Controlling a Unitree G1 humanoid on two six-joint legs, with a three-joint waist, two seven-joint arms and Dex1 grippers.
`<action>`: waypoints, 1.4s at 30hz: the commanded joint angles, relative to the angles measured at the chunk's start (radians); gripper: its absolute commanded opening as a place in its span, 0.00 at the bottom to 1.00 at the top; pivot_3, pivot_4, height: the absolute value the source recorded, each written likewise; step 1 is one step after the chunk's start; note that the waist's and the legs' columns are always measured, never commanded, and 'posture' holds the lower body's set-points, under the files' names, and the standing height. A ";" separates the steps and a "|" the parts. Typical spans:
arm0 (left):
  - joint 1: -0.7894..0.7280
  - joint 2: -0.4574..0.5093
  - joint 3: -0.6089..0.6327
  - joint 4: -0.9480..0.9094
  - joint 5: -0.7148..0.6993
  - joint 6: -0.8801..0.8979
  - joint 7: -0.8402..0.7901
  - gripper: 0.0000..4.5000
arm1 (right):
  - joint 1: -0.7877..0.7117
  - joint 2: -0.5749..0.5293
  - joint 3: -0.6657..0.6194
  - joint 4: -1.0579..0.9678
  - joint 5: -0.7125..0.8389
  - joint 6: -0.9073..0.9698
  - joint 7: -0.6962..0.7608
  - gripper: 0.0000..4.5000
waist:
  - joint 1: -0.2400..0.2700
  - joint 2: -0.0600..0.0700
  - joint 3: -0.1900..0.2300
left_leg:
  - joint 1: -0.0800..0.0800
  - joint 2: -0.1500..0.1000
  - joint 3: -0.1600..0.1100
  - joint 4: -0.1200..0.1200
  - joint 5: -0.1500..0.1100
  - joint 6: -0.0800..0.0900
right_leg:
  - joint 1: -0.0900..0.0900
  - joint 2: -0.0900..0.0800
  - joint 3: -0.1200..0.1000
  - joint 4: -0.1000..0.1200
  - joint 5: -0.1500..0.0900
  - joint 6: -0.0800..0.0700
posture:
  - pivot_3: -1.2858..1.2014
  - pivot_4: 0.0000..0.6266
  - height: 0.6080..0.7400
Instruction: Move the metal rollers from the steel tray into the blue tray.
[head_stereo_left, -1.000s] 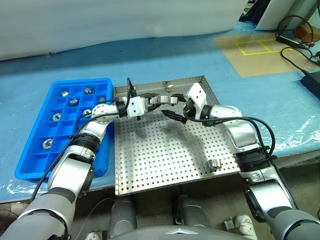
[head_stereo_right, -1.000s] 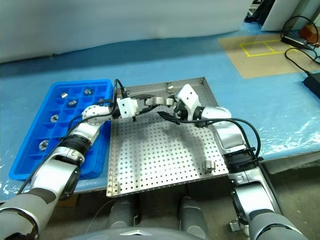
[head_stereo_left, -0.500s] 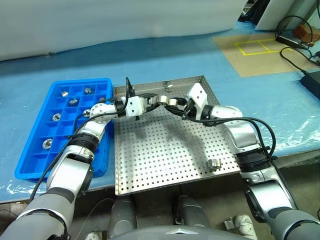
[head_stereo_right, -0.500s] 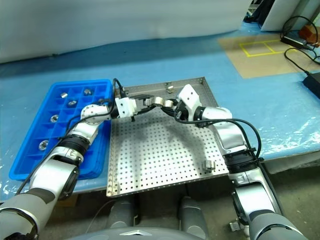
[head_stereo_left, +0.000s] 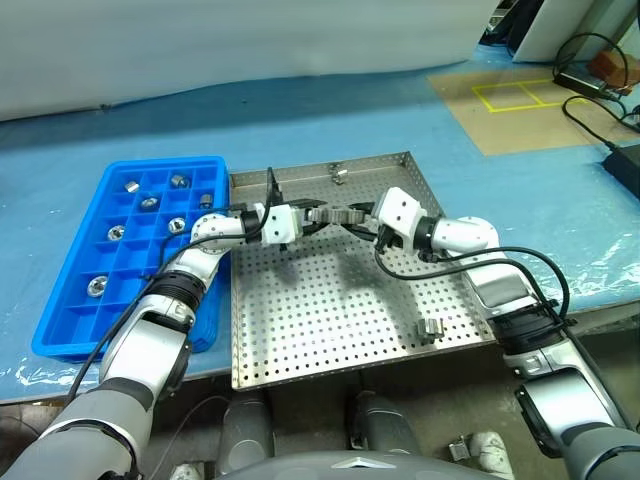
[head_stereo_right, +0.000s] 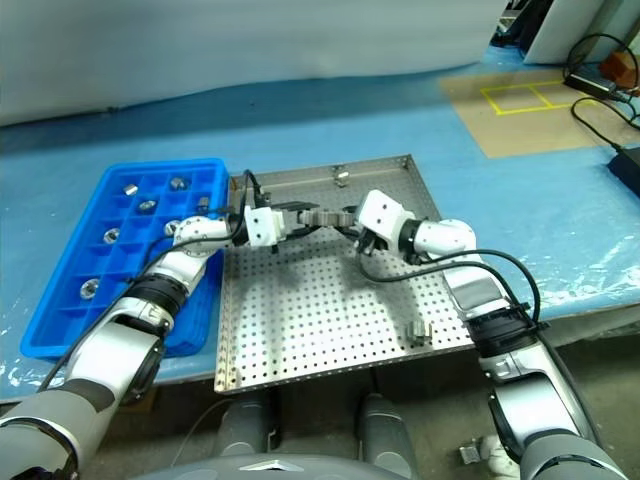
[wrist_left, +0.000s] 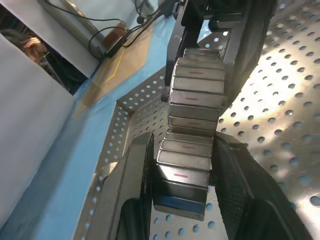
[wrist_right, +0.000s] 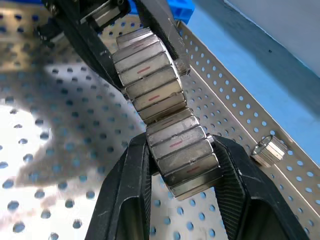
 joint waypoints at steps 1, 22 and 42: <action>-0.012 0.042 0.061 -0.036 -0.035 -0.004 0.043 0.31 | 0.045 -0.095 -0.049 0.054 -0.047 -0.031 0.004 0.31 | -0.001 0.000 0.000 | 0.000 0.000 0.000 0.000 0.000 0.000 | 0.000 0.000 0.000 0.000 0.000 0.000 | 0.44 0.24 1.00; -0.011 0.027 0.051 -0.034 -0.021 -0.008 0.061 0.31 | 0.101 -0.170 -0.096 0.118 -0.075 -0.121 -0.054 0.31 | -0.010 0.000 0.000 | 0.005 0.000 0.001 0.002 0.000 0.005 | 0.005 0.000 0.001 -0.001 0.000 0.000 | 0.43 0.24 1.00; -0.010 0.021 0.047 -0.024 -0.003 -0.007 0.083 0.31 | 0.138 -0.122 -0.047 -0.035 0.009 0.099 0.147 0.31 | -0.001 0.000 0.000 | 0.004 0.000 0.001 0.002 -0.001 0.008 | 0.005 -0.001 0.001 -0.001 0.000 0.000 | 0.44 0.24 1.00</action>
